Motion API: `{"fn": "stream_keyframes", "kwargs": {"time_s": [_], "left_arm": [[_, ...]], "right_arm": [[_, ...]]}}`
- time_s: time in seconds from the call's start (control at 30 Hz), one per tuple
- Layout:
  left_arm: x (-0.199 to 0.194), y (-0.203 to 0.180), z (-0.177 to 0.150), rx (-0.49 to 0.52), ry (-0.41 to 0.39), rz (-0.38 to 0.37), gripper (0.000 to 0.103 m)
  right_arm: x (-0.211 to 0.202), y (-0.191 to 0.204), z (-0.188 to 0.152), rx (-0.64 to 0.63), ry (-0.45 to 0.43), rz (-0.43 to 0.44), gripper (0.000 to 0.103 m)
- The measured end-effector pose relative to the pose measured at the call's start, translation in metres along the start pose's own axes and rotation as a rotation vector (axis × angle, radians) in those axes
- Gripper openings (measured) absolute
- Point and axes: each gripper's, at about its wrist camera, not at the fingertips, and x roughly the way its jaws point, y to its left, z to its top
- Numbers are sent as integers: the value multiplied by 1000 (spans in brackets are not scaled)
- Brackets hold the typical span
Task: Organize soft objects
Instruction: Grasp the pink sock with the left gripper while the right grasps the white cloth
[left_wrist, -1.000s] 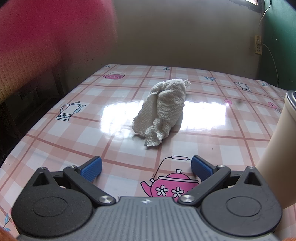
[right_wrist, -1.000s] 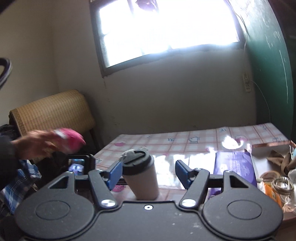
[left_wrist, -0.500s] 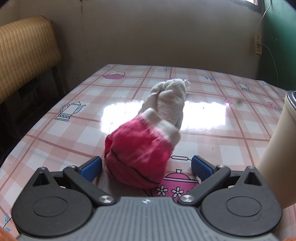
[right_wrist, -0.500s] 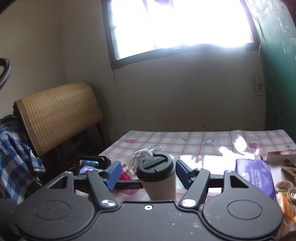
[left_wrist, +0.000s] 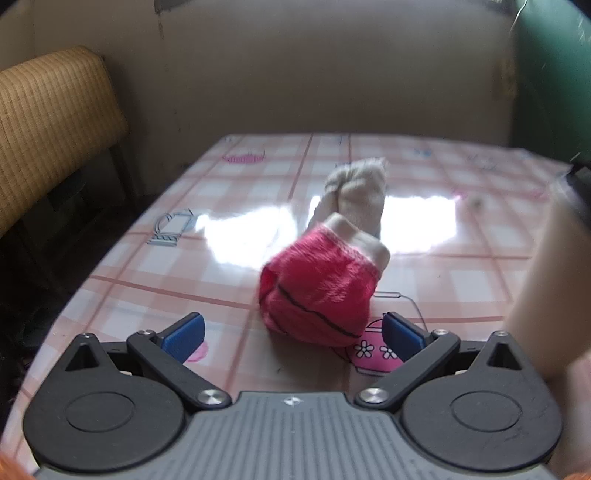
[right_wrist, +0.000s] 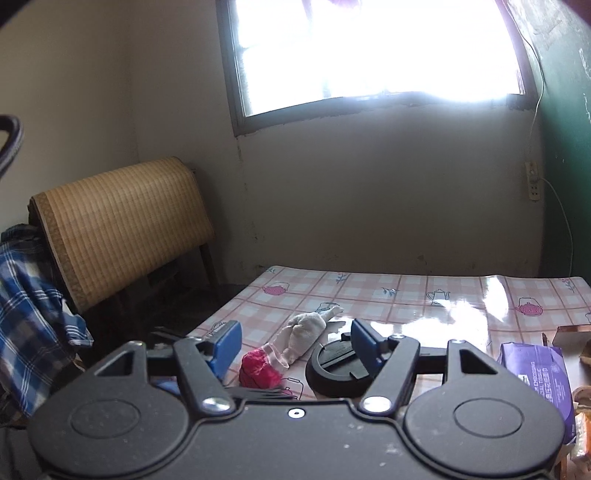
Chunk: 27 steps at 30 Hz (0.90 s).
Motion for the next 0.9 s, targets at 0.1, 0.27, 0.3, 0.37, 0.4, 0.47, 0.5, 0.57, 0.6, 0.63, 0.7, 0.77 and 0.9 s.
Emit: {"fn": "stream_keyframes", "kwargs": {"time_s": [0.1, 0.27, 0.3, 0.37, 0.4, 0.47, 0.5, 0.57, 0.6, 0.63, 0.7, 0.77, 0.9], "left_arm": [[-18, 12, 6, 8, -51, -26, 103], [-9, 12, 21, 111, -59, -78, 103], [-3, 13, 25, 111, -52, -82, 103], [8, 13, 31, 114, -31, -114, 103], [11, 12, 31, 124, -16, -136, 103], [21, 7, 31, 153, 12, -175, 103], [26, 4, 30, 167, 18, -179, 103], [33, 2, 28, 189, 18, -167, 94], [36, 4, 29, 184, 23, -169, 84], [38, 9, 29, 169, 30, -184, 65], [39, 19, 31, 148, 34, -205, 43], [34, 28, 32, 149, 35, -212, 34], [16, 48, 40, 143, 0, -192, 33]], "right_arm": [[9, 1, 1, 12, 20, -7, 77], [20, 4, 6, 46, 46, -18, 77], [23, 5, 8, 50, 47, -23, 77], [28, 8, 13, 49, 50, -41, 77], [32, 9, 15, 43, 55, -51, 77], [42, 12, 20, 42, 73, -62, 77], [47, 13, 23, 48, 81, -66, 77], [58, 15, 27, 60, 96, -81, 77], [64, 17, 29, 64, 103, -95, 77], [71, 20, 31, 67, 113, -104, 77], [83, 24, 34, 78, 128, -103, 77], [97, 29, 36, 78, 143, -109, 77], [131, 39, 36, 90, 192, -122, 77]]}}
